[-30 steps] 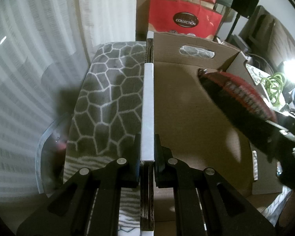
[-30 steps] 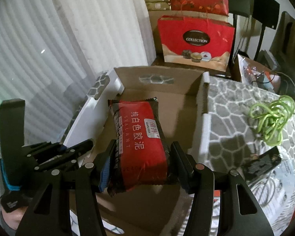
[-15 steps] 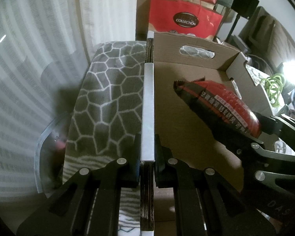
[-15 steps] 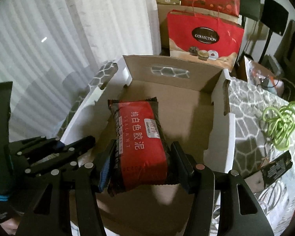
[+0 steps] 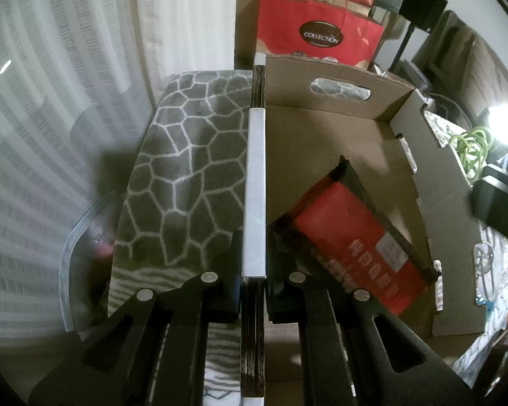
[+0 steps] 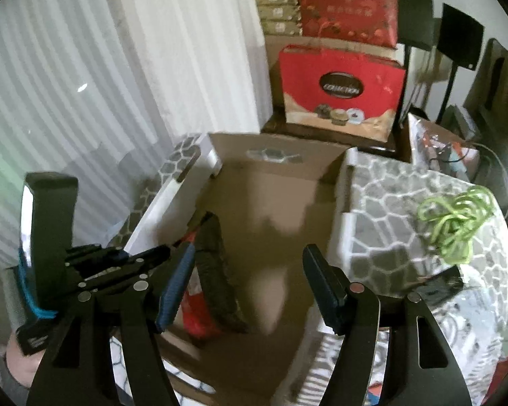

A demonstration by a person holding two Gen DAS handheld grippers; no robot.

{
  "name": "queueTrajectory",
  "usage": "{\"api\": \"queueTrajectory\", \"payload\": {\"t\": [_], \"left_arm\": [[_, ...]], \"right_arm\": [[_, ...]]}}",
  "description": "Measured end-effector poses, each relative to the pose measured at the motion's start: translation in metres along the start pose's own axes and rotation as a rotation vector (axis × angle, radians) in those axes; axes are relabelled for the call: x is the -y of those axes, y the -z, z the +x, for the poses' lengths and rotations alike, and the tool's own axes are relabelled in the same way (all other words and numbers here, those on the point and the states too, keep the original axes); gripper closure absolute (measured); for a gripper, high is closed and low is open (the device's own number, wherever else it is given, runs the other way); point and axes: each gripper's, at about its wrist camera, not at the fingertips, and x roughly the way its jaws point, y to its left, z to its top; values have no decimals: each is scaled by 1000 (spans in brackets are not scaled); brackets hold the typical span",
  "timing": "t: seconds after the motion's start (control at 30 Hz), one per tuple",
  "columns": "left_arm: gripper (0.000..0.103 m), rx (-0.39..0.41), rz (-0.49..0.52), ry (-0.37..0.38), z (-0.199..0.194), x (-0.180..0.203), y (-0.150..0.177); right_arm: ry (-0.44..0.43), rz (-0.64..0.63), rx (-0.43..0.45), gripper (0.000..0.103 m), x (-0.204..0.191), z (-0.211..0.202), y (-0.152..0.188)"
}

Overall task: Organize objects
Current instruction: 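Carry the red sealant pouch into the box and open the right gripper, then grasp the black boxed item on the cloth with the right gripper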

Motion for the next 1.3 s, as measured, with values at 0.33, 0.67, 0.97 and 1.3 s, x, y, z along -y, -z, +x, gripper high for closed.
{"api": "queueTrajectory", "payload": {"t": [0.33, 0.67, 0.97, 1.3], "left_arm": [[93, 0, -3, 1, 1, -1, -1], [93, 0, -4, 0, 1, -1, -1], [93, 0, -4, 0, 1, -1, -1], [93, 0, -5, 0, 1, -1, -1]], "right_arm": [[72, 33, 44, 27, 44, -36, 3], [133, 83, 65, 13, 96, -57, 20], [135, 98, 53, 3, 120, -49, 38], [142, 69, 24, 3, 123, -26, 54]]}}
